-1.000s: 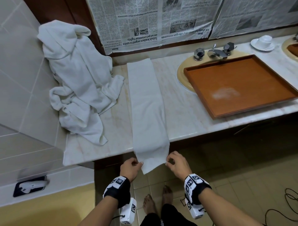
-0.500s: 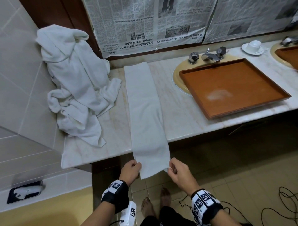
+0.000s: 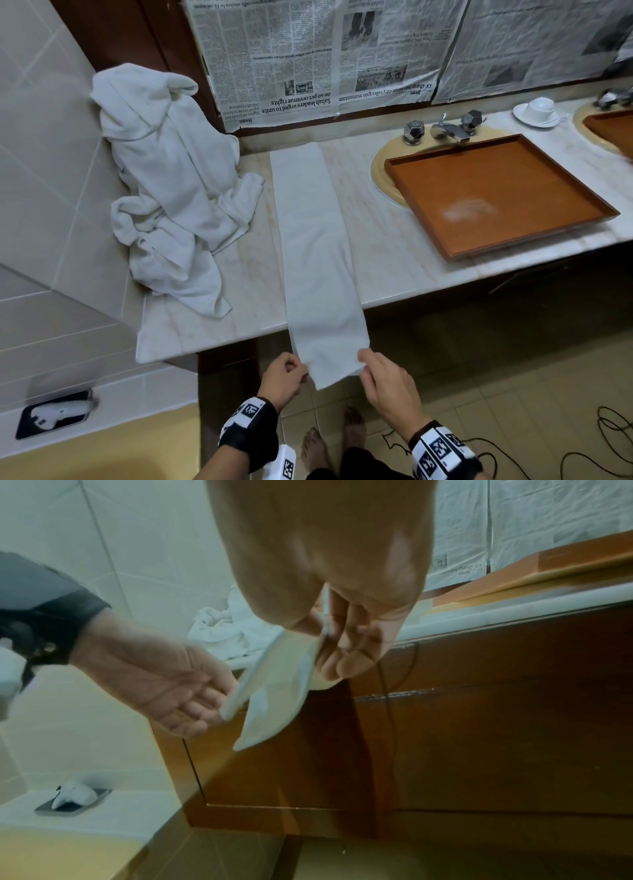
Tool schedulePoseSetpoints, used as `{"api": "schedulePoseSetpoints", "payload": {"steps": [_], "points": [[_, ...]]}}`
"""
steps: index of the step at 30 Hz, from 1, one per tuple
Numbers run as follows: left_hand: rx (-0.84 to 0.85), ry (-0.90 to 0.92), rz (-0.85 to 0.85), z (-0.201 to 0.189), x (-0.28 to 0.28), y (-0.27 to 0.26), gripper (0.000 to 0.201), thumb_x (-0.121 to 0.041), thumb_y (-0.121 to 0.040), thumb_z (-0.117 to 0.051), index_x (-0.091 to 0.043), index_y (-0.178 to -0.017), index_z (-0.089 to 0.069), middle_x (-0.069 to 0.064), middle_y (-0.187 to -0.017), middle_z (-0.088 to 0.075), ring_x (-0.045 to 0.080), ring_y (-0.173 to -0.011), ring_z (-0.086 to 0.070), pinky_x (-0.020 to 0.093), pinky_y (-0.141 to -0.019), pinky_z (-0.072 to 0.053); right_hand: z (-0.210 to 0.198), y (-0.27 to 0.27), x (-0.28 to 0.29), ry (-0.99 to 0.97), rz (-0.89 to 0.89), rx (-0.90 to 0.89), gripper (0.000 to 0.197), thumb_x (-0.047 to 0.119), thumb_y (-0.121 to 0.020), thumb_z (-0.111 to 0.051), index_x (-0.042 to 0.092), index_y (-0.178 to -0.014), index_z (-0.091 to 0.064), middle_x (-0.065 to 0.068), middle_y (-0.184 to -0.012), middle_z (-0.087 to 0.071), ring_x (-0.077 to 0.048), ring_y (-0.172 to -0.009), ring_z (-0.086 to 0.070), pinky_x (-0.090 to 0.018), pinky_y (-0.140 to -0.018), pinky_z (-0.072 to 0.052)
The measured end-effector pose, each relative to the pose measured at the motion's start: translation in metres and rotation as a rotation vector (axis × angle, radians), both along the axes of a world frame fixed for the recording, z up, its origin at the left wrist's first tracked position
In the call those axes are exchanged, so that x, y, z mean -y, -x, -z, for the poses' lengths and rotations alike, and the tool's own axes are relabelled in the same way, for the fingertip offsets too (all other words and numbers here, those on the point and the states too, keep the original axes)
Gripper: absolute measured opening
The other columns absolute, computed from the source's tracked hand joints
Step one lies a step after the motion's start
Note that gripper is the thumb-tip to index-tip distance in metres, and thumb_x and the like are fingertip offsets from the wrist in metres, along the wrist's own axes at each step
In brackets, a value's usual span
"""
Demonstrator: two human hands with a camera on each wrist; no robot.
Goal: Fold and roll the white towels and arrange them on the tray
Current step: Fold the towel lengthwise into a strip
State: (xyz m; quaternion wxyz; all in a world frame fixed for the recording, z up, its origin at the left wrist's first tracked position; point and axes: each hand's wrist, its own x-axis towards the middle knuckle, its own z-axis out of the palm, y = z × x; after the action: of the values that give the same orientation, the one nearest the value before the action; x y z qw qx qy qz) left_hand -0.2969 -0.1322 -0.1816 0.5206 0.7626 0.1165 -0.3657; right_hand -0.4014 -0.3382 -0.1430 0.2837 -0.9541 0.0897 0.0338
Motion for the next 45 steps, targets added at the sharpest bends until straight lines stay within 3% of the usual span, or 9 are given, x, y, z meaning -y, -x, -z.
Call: {"api": "schedulePoseSetpoints", "payload": {"steps": [4,14,21,24,27,30,34,39,45], "points": [[-0.097,0.037,-0.094,0.002,0.009,-0.007,0.037,-0.035,-0.081,-0.073,-0.013,-0.104,-0.057,0.005,-0.09,-0.058,0.015,-0.067,-0.048,0.023,-0.049,-0.039,-0.001,-0.003,-0.005,-0.066,0.011,0.088,0.011,0.022,-0.095,-0.061,0.023,-0.107,-0.061,0.019,-0.086,-0.054,0.01,-0.067,-0.049,-0.005,-0.059,-0.039],[0.012,0.132,0.013,0.006,0.007,-0.014,0.028,-0.034,-0.094,-0.061,-0.008,-0.094,-0.072,0.011,-0.097,-0.076,0.022,-0.088,-0.069,0.039,-0.084,-0.054,0.007,0.004,0.002,0.05,0.126,-0.12,0.025,0.016,-0.095,-0.058,0.032,-0.109,-0.046,0.014,-0.095,-0.051,-0.002,-0.069,-0.051,-0.014,-0.059,-0.043],[0.227,-0.05,0.176,-0.002,0.001,-0.008,0.015,-0.022,-0.105,-0.041,-0.019,-0.119,-0.043,0.004,-0.112,-0.066,0.018,-0.098,-0.064,0.031,-0.087,-0.05,0.005,0.001,0.011,-0.249,0.018,-0.178,0.01,0.022,-0.087,-0.063,0.031,-0.084,-0.058,0.012,-0.091,-0.053,-0.009,-0.078,-0.057,-0.023,-0.071,-0.053],[0.302,-0.155,0.274,-0.015,0.001,-0.01,0.033,-0.02,-0.104,-0.038,-0.025,-0.135,-0.028,0.013,-0.111,-0.066,0.023,-0.09,-0.062,0.026,-0.08,-0.043,-0.008,-0.021,0.02,-0.347,0.176,-0.019,0.011,0.02,-0.092,-0.063,0.03,-0.086,-0.062,0.011,-0.089,-0.06,-0.005,-0.081,-0.059,-0.025,-0.073,-0.055],[0.468,-0.28,0.209,-0.036,0.005,-0.016,0.017,-0.025,-0.102,-0.047,-0.023,-0.119,-0.045,0.001,-0.09,-0.068,0.018,-0.081,-0.065,0.027,-0.073,-0.043,-0.026,-0.053,0.035,-0.462,0.431,0.119,0.01,0.016,-0.093,-0.064,0.026,-0.09,-0.066,0.01,-0.087,-0.065,-0.002,-0.081,-0.061,-0.017,-0.07,-0.05],[0.617,-0.345,0.149,-0.051,0.012,-0.032,0.014,-0.037,-0.098,-0.053,-0.026,-0.105,-0.048,-0.01,-0.084,-0.062,0.004,-0.076,-0.06,0.029,-0.07,-0.047,-0.039,-0.09,0.057,-0.668,0.741,0.254,0.008,0.015,-0.096,-0.061,0.019,-0.092,-0.067,-0.002,-0.088,-0.068,-0.013,-0.078,-0.063,-0.026,-0.071,-0.053],[0.665,-0.445,0.173,-0.055,0.033,-0.07,0.025,-0.047,-0.095,-0.054,-0.024,-0.104,-0.049,-0.006,-0.094,-0.055,0.016,-0.085,-0.055,0.031,-0.072,-0.041,-0.043,-0.153,0.079,-1.052,1.081,0.356,0.009,0.013,-0.096,-0.055,0.011,-0.093,-0.064,-0.01,-0.083,-0.062,-0.02,-0.068,-0.058,-0.029,-0.056,-0.049],[0.575,-0.556,0.204,-0.055,0.046,-0.108,0.021,-0.036,-0.097,-0.053,-0.019,-0.108,-0.051,0.002,-0.103,-0.061,0.023,-0.094,-0.059,0.035,-0.079,-0.048,-0.026,-0.207,0.084,-0.437,0.446,-0.213,0.02,0.031,-0.089,-0.069,0.012,-0.092,-0.067,-0.004,-0.087,-0.068,-0.015,-0.072,-0.061,-0.023,-0.06,-0.046],[0.551,-0.629,0.228,-0.059,0.053,-0.129,0.015,-0.023,-0.095,-0.05,-0.02,-0.109,-0.051,0.004,-0.109,-0.059,0.024,-0.096,-0.057,0.039,-0.084,-0.052,-0.029,-0.215,0.085,-0.183,0.121,-0.312,0.015,0.023,-0.089,-0.066,0.008,-0.094,-0.067,-0.004,-0.093,-0.068,-0.02,-0.087,-0.062,-0.033,-0.081,-0.052]]}}
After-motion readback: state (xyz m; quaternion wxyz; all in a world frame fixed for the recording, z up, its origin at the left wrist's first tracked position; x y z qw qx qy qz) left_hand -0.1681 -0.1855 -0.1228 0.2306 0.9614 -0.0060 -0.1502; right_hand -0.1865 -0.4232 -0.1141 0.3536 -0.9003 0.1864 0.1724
